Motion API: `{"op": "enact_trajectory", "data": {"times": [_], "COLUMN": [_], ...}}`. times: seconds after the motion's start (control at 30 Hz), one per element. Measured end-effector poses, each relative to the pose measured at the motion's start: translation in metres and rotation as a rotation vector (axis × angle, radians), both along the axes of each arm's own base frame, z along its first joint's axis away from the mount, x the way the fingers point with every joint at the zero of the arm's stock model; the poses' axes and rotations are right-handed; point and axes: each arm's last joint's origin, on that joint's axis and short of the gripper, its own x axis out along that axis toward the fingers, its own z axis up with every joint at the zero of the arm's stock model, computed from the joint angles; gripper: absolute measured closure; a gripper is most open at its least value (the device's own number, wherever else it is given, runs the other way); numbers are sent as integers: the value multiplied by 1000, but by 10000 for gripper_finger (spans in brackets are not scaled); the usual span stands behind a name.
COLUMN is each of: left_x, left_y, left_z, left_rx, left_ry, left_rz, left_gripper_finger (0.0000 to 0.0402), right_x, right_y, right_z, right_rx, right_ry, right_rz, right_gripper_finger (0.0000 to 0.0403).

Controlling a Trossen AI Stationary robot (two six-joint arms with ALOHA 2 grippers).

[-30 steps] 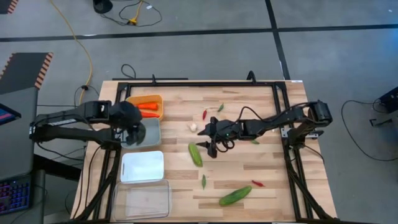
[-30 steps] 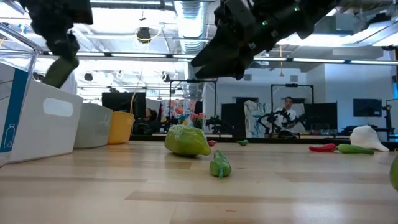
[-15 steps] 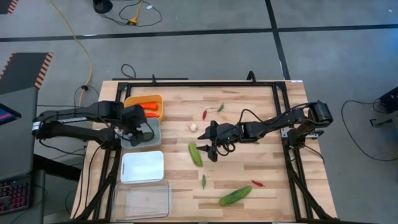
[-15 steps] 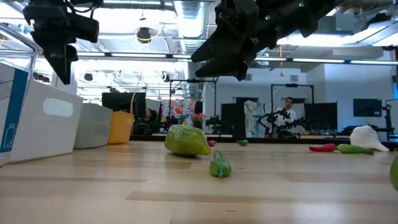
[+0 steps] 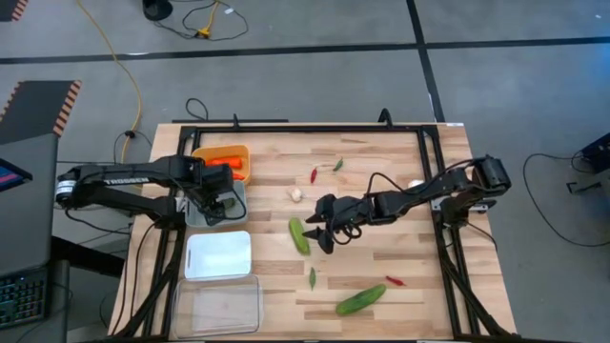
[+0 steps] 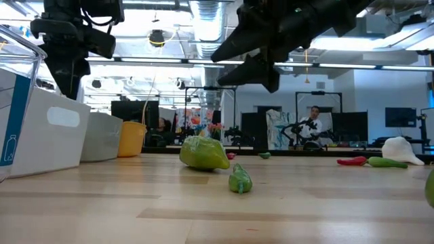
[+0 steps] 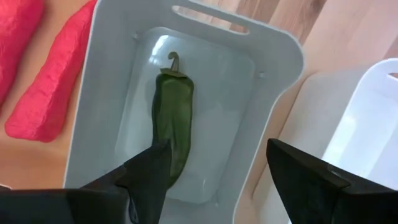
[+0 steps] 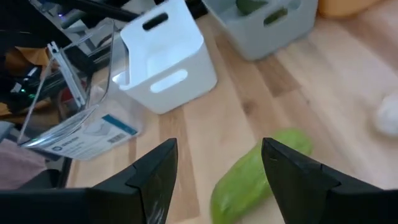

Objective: Sort produce into baskets
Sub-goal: Put the top cucumber into the white bin

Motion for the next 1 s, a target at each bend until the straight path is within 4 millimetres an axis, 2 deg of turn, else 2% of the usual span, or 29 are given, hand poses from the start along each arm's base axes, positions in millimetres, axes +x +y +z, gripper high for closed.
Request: {"op": "enact_trajectory", "data": {"times": [0.4,0.6,0.77,0.87,1.0], "left_x": [1,1,1,1,1], "left_y": [0,0,0,0,0], "left_z": [0,0,0,0,0], "left_rx": [2,3,4,4,4], "left_ry": [-2,-5,-5,-5,-7], "left_rz": [-5,-4,-4,-3,-1], "left_gripper_finger": [152,152,152,152,152], "right_x": [-5,6,11,14,19], "right_y": [13,18,17,15,16], "right_z": [-4,26,45,46,37], "right_rx": [101,41,-27,-1,35], "right_ry": [64,63,151,195,245], "right_rz": [-34,16,-29,-115,-161], "right_gripper_finger": [142,143,143,143,143]}}
